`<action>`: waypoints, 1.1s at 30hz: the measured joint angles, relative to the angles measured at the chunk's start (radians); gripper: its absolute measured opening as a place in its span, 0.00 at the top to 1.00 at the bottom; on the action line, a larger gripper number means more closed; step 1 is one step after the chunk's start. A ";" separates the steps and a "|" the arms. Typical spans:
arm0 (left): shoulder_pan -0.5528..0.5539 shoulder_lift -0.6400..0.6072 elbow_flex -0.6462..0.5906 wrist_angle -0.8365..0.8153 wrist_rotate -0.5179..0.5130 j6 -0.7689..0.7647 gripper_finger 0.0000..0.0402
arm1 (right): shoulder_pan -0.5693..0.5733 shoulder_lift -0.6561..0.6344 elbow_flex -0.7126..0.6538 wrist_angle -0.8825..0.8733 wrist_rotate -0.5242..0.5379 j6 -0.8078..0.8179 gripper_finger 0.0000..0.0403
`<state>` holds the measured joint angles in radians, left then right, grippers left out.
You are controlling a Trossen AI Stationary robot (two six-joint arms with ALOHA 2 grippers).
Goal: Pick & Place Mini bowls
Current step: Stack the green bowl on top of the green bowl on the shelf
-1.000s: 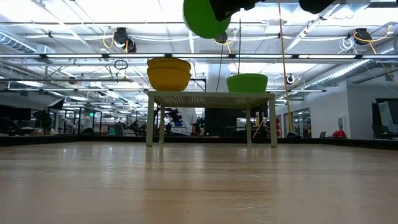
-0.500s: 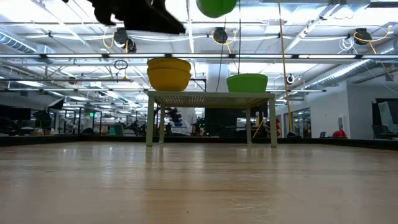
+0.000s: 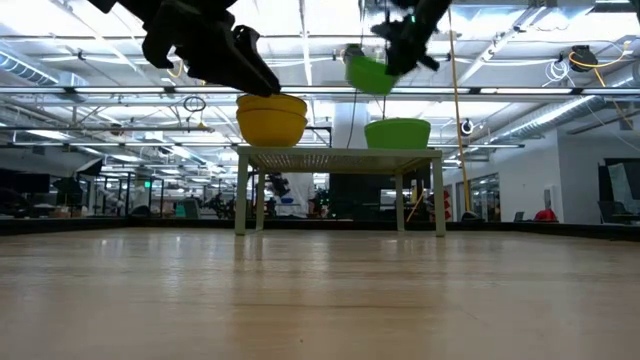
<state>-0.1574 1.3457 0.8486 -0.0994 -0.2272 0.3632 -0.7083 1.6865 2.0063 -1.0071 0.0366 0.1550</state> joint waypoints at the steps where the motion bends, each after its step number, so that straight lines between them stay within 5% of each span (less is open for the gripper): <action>1: 0.000 0.000 0.000 -0.003 0.000 0.000 0.52 | -0.024 0.010 -0.008 -0.025 -0.035 0.012 1.00; 14: 0.000 0.000 0.000 -0.028 0.000 -0.001 0.51 | -0.051 0.097 -0.017 -0.206 -0.201 0.009 1.00; 21: 0.000 0.000 0.000 -0.041 0.000 -0.002 0.56 | -0.045 0.096 -0.017 -0.318 -0.194 0.014 1.00; 33: 0.000 0.000 0.000 -0.040 0.000 -0.006 0.59 | -0.030 0.097 -0.163 -0.261 -0.194 -0.007 1.00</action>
<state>-0.1574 1.3457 0.8486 -0.1398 -0.2268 0.3569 -0.7383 1.7834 1.8433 -1.2678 -0.1577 0.1482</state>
